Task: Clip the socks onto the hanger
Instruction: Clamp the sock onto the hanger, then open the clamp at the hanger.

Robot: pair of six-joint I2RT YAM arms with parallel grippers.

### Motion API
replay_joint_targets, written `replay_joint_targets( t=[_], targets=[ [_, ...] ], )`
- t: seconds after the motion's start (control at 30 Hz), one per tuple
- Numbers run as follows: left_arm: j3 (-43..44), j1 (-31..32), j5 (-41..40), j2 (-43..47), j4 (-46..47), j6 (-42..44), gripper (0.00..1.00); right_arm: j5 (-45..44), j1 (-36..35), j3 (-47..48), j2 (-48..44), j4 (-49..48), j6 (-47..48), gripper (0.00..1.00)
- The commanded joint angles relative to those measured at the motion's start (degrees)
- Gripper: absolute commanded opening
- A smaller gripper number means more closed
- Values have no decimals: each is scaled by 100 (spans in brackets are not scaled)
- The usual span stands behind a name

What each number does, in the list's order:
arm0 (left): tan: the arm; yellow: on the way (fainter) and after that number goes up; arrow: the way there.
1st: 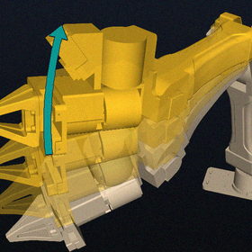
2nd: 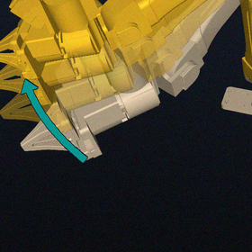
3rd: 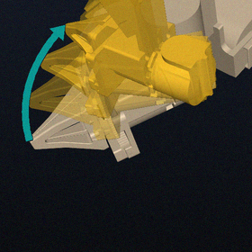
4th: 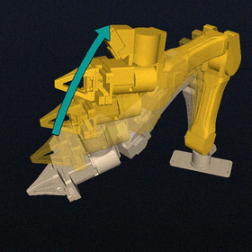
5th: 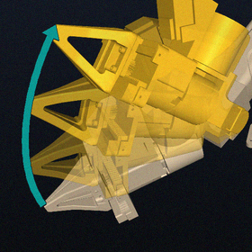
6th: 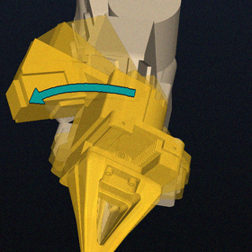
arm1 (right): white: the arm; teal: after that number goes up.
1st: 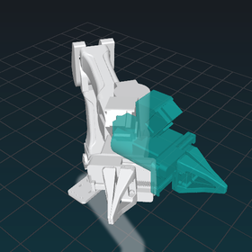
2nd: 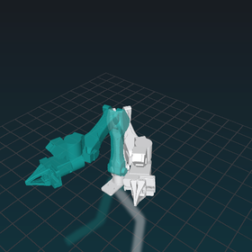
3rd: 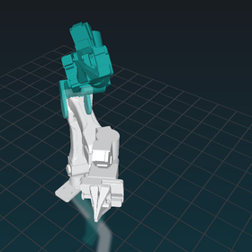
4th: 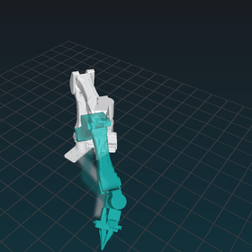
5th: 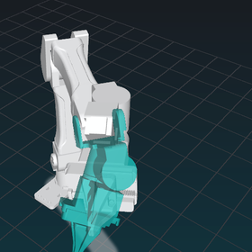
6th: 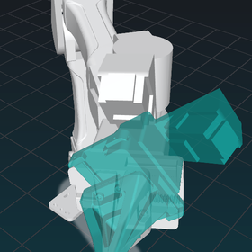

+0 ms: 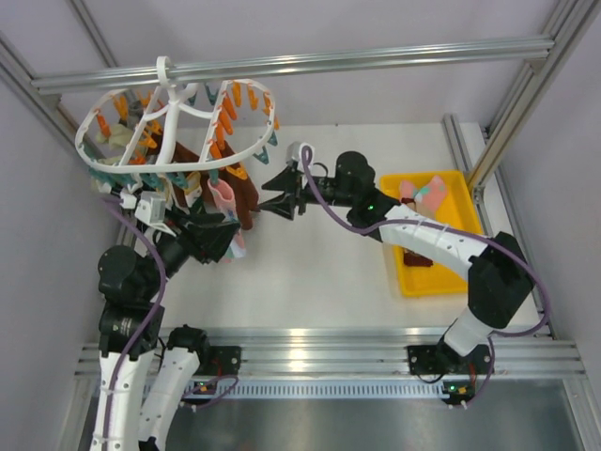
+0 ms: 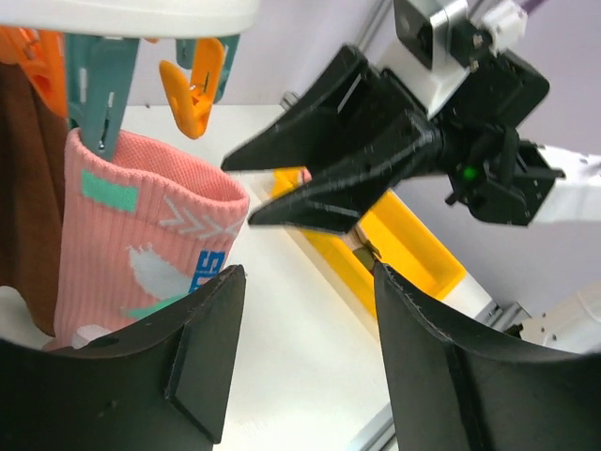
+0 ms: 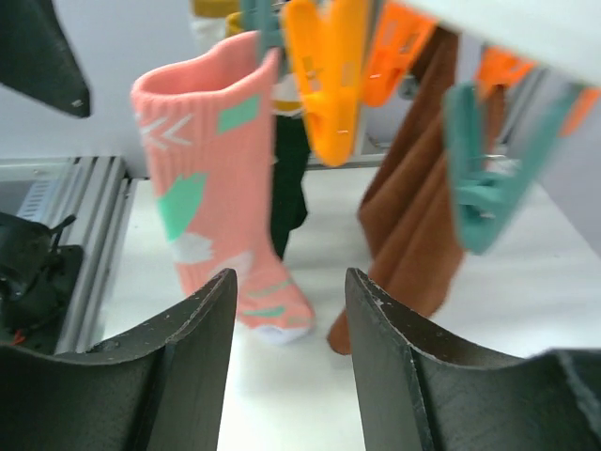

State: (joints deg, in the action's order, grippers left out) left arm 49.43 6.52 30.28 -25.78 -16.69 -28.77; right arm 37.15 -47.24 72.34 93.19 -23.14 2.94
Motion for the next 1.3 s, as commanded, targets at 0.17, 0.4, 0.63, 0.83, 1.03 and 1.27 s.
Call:
replay_joint_targets(
  t=[0.17, 0.4, 0.63, 0.83, 1.03, 1.27],
  targets=[
    [-83, 7, 672, -296, 745, -93, 62, 978, 453, 1018, 409, -323, -65, 49],
    [-91, 7, 593, -401, 886, -137, 62, 1075, 453, 1695, 999, -490, -259, 50],
    [-83, 15, 566, -393, 834, -93, 61, 1295, 427, 2004, 1342, -805, -812, 51],
    [-91, 7, 487, -340, 746, -32, 61, 1348, 418, 2118, 1351, -956, -1023, 52],
    [-118, 15, 400, -279, 720, -23, 61, 1436, 383, 2215, 1316, -1035, -1234, 52],
    [-74, 15, 206, -270, 693, -102, 61, 1427, 286, 2232, 1325, -772, -1050, 26]
  ],
)
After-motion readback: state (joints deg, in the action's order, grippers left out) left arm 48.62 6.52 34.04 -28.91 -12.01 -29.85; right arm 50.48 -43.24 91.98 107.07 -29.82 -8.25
